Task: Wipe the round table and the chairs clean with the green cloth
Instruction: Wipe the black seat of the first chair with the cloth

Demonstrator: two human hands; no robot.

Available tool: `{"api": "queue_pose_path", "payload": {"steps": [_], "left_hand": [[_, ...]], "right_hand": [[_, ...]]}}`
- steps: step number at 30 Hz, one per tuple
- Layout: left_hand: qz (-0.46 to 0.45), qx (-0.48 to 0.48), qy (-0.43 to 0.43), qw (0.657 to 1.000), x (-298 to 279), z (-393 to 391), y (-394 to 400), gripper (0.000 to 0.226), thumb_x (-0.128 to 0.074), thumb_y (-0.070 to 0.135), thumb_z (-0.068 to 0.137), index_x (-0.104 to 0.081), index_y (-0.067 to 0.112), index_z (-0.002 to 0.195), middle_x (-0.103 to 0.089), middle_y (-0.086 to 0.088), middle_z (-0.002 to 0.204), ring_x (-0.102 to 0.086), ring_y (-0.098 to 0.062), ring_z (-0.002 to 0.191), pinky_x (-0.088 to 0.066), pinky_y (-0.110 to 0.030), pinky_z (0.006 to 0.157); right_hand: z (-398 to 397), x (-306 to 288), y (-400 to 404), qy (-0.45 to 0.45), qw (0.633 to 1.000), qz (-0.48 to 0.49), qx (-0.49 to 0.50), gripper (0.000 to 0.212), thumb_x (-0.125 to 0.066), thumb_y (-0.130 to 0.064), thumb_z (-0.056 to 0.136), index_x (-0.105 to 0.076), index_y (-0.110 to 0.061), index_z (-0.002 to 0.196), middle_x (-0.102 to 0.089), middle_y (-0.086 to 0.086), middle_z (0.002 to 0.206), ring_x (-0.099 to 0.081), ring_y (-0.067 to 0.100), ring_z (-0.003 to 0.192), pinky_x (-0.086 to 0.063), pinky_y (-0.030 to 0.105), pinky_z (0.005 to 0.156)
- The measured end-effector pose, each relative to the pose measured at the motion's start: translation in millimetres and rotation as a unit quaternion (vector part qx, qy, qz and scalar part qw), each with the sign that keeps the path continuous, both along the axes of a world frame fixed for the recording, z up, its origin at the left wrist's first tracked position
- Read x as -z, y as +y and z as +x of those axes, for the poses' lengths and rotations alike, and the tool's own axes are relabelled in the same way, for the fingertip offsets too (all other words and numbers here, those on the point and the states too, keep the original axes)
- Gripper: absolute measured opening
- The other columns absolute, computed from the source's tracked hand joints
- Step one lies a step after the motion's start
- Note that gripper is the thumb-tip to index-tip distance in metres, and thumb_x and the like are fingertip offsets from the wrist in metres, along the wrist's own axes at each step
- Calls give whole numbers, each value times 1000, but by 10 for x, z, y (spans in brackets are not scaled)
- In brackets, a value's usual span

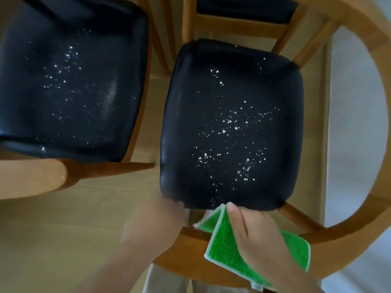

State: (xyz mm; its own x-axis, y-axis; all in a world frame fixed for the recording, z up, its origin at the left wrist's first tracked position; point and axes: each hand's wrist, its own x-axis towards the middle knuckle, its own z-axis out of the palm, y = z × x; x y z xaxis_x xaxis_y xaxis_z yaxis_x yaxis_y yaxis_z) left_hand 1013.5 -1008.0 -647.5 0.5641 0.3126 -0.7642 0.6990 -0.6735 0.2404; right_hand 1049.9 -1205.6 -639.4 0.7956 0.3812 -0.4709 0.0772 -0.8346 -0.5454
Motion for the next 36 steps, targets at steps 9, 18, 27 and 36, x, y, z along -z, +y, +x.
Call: {"api": "queue_pose_path", "payload": {"steps": [9, 18, 27, 36], "left_hand": [[-393, -18, 3, 920, 106, 887, -406, 68, -40, 86, 69, -68, 30, 95, -68, 17, 96, -62, -3, 92, -50, -31, 82], [-377, -45, -122, 917, 197, 1322, -1097, 14, -72, 37, 80, -60, 28, 79, -62, 10, 80, -55, -6, 70, -41, -22, 58], [-326, -158, -222, 905, 474, 1468, -825, 17, -54, 25, 93, -54, 26, 76, -49, 14, 51, -43, -1, 43, -38, -19, 45], [-196, -295, -232, 906, 863, 1329, -384, 18, -55, 42, 94, -60, 27, 85, -65, 10, 76, -59, -5, 69, -49, -24, 63]], "right_hand": [[443, 136, 61, 91, 835, 241, 486, 61, -33, -64, 92, -73, -21, 77, -72, 13, 76, -70, 32, 66, -55, 39, 52], [1088, 114, -198, 38, 728, 283, 624, 54, -40, -51, 99, -73, -37, 58, -71, -11, 64, -71, 9, 62, -55, 33, 58], [1215, 262, -276, 166, 795, 318, 490, 36, -53, -39, 97, -77, -20, 79, -75, 8, 87, -72, 20, 79, -59, 42, 64], [1531, 519, 27, 270, 851, 287, 348, 6, -71, -22, 80, -71, -18, 85, -73, 6, 85, -71, 20, 79, -56, 36, 65]]}}
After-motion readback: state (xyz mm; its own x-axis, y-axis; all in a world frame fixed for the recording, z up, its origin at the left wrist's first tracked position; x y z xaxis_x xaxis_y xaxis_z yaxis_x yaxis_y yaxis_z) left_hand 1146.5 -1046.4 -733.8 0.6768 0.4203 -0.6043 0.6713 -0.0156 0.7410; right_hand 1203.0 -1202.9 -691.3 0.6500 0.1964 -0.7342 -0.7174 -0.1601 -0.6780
